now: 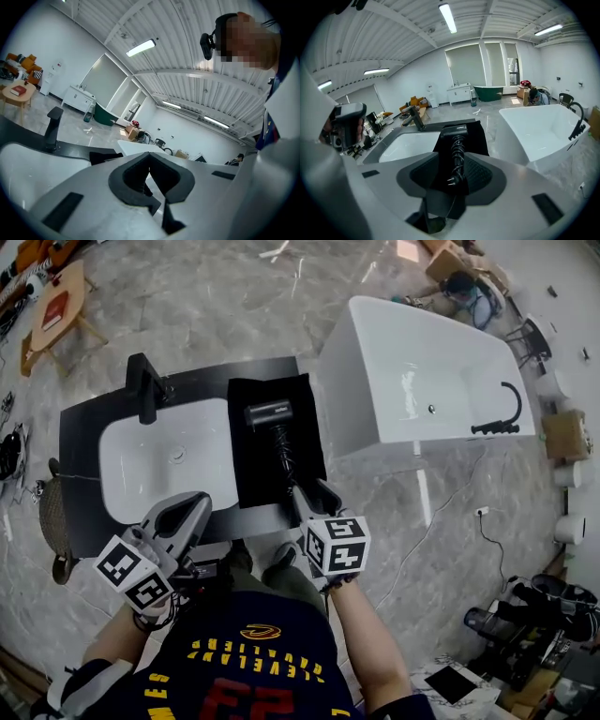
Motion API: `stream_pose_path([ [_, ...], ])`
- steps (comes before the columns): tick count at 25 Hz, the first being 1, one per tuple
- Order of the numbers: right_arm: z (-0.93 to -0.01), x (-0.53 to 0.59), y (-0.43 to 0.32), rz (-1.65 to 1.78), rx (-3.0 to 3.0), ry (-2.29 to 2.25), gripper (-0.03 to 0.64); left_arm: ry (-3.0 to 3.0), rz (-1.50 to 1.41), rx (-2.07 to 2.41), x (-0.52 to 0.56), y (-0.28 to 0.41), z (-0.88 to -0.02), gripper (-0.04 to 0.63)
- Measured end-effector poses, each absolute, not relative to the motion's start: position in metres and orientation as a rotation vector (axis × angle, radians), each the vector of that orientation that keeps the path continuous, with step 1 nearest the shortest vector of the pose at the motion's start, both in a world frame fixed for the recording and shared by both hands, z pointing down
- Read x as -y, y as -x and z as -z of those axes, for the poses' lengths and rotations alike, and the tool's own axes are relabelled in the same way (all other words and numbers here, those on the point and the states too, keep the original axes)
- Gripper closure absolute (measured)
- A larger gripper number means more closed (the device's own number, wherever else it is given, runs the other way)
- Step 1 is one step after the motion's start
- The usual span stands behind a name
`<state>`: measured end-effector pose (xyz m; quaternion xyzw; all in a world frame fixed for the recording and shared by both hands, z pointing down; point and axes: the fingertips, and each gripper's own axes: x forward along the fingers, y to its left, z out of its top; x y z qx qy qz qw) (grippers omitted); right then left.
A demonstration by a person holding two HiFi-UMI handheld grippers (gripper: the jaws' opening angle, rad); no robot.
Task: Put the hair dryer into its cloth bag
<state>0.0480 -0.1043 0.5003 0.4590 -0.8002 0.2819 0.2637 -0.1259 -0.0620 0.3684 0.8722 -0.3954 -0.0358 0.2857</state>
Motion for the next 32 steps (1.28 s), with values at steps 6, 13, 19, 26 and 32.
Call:
stream_pose_path([
  [6,-0.545,0.142,-0.032,-0.746,2.087,-1.127,0.440,-2.273,0.102,1.152,0.080,0.138,-0.376,0.594],
  [13,-0.597,0.169,-0.019,-0.736,1.963,-1.008,0.383,-2.203,0.121,1.251,0.076,0.147,-0.376,0.592],
  [19,-0.628,0.180,-0.015,-0.710,1.860,-0.924,0.370,-2.123,0.148,1.349,0.071,0.174,-0.385,0.593],
  [26,-0.650,0.183,0.000,-0.700,1.790,-0.847,0.370,-2.063,0.179,1.413,0.062,0.193,-0.388,0.593],
  [32,-0.650,0.181,-0.006,-0.709,1.796,-0.816,0.371,-2.042,0.192,1.416,0.050,0.186,-0.392,0.594],
])
